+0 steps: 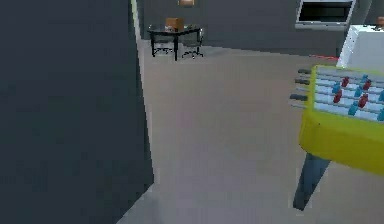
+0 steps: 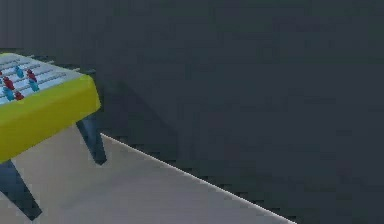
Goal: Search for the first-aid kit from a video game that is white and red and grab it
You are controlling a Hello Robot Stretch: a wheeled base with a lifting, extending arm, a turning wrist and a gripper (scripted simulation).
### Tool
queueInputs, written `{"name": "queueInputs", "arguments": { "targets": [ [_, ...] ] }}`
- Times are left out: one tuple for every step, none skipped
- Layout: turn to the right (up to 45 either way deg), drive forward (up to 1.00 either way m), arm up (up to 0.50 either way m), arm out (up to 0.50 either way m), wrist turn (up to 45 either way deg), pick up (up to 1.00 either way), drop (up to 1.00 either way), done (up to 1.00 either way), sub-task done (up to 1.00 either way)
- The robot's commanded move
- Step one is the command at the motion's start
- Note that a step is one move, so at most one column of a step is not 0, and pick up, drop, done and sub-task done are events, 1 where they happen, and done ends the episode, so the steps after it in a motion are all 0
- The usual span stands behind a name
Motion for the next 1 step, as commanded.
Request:
{"name": "queueInputs", "arguments": {
  "targets": [
    [6.0, 0.0, 0.0, 0.0, 0.0, 0.0, 0.0, 0.0, 0.0]
  ]
}}
